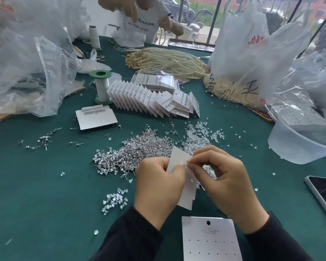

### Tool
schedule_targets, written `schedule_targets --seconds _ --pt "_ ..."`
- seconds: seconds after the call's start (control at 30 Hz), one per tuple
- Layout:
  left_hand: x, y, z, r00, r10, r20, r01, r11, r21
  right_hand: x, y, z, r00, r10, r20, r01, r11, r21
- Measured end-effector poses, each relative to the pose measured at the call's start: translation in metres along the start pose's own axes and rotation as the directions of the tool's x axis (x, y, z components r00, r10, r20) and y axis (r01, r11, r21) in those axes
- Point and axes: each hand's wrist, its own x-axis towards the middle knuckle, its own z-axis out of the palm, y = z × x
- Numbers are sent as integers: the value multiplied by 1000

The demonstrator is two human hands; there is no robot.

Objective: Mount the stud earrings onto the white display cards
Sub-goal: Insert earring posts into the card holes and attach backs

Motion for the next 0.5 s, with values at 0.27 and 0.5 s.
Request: schedule_targets --seconds 0.27,0.5 --pt "2 -6 1 997 67 -42 -65 997 50 -3 1 4 998 -59 -18 57 995 -80" --pt "2 -6 0 992 125 -29 -121 988 96 -4 4 7 998 -27 -51 21 993 -115"
